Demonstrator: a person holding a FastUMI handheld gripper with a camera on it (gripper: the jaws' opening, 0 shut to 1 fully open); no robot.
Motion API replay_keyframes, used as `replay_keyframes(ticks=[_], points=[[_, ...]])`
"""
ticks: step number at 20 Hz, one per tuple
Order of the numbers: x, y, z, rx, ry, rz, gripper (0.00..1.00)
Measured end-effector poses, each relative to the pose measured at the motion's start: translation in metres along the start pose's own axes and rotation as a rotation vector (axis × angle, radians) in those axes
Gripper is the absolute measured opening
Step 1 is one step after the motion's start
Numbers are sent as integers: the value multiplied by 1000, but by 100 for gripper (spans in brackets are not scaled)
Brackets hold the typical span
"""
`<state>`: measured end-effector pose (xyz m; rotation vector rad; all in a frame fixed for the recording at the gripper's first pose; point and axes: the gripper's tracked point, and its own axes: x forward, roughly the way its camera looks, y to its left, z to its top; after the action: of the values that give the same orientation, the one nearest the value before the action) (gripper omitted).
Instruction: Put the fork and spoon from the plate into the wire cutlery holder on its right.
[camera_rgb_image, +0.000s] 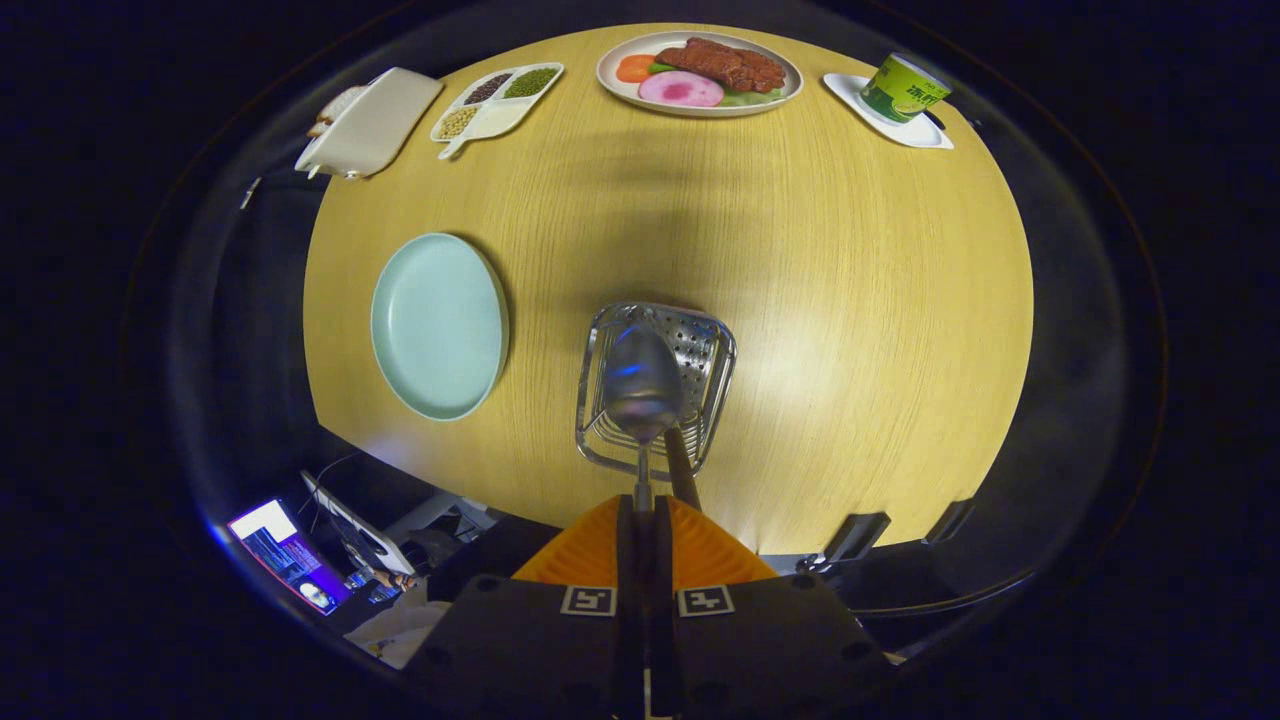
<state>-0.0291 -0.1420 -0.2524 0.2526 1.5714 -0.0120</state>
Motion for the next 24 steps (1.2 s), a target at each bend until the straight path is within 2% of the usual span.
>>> replay_keyframes(ticks=[3,7,9,10,12,13,17,20,24], points=[[2,0,3,3,5,-1,8],[-7,2,10,20,-40,26,18],[-18,5,15,31,-91,51,40],[-25,6,16,35,-119,66,68],[-41,8,24,41,-204,88,96],[-52,10,29,44,-266,103,99],[-114,23,47,47,-551,158,99],[-166,22,50,17,-769,138,99],[-231,33,44,-35,-973,138,99]])
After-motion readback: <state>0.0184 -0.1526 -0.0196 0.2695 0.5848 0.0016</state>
